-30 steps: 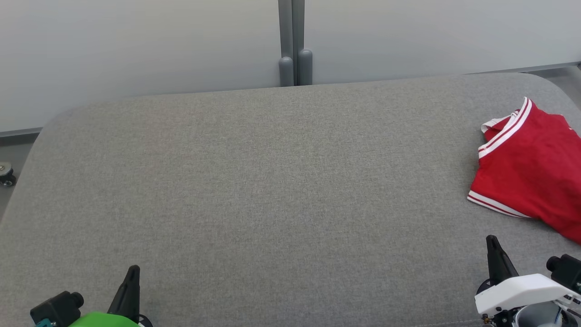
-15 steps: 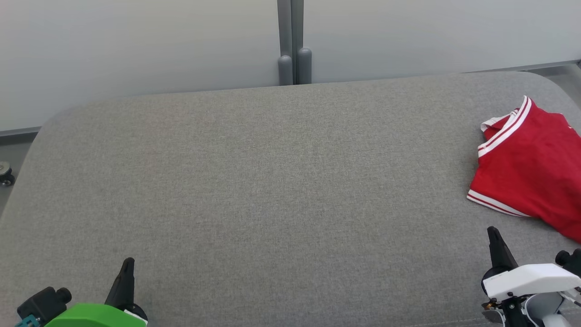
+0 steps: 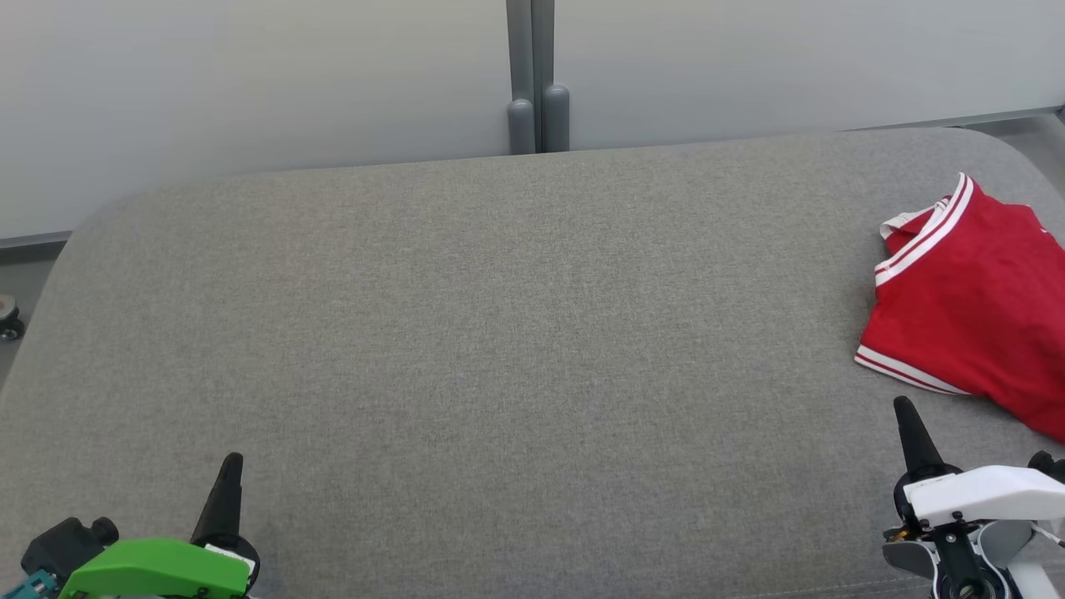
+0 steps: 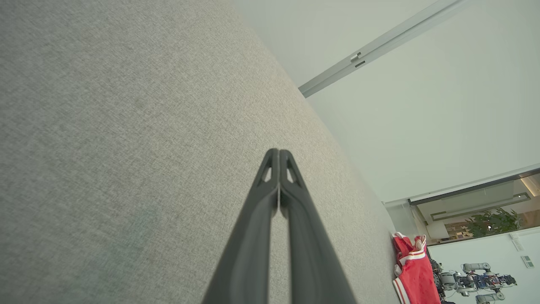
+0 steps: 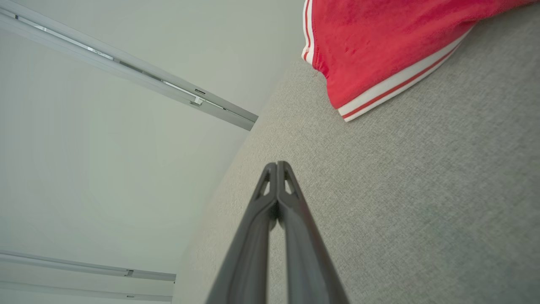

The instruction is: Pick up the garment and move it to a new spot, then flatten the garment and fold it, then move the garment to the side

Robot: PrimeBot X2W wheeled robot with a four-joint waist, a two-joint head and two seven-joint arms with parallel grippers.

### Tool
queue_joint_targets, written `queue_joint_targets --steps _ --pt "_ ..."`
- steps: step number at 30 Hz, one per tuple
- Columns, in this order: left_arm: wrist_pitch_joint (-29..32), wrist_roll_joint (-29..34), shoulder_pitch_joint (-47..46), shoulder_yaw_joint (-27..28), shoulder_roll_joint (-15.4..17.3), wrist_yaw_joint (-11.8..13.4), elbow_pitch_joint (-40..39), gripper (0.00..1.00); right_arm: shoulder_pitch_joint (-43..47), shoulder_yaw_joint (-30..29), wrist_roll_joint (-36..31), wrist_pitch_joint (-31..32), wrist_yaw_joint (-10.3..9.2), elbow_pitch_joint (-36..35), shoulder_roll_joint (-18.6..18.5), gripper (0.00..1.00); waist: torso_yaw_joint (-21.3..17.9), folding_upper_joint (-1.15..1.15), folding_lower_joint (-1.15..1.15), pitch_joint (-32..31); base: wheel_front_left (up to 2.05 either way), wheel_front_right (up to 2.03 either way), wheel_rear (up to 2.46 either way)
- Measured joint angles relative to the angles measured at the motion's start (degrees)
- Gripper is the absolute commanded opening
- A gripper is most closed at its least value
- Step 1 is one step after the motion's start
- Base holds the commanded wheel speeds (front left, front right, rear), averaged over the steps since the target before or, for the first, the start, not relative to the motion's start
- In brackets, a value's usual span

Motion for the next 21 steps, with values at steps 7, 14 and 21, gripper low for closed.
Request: queue_joint_targets --steps 7,14,21 --pt "1.46 -4.3 -1.09 1.43 -0.53 -0.91 0.65 0.0 -1.19 -0.96 5.45 1.19 0.82 0.58 0.35 0.0 -0.07 0.0 0.0 0.09 0.0 0.0 0.0" --pt "2.43 -9.23 -2.04 2.74 -1.59 -1.63 1.12 0.0 -2.42 -1.94 11.2 2.56 1.8 1.02 0.53 0.0 -0.14 0.0 0.0 0.19 0.0 0.0 0.0" --pt "3.74 -13.78 -3.2 3.96 -2.21 -2.5 1.94 0.0 -3.56 -2.9 16.66 3.76 2.94 1.55 0.87 0.0 -0.21 0.0 0.0 0.29 0.0 0.0 0.0"
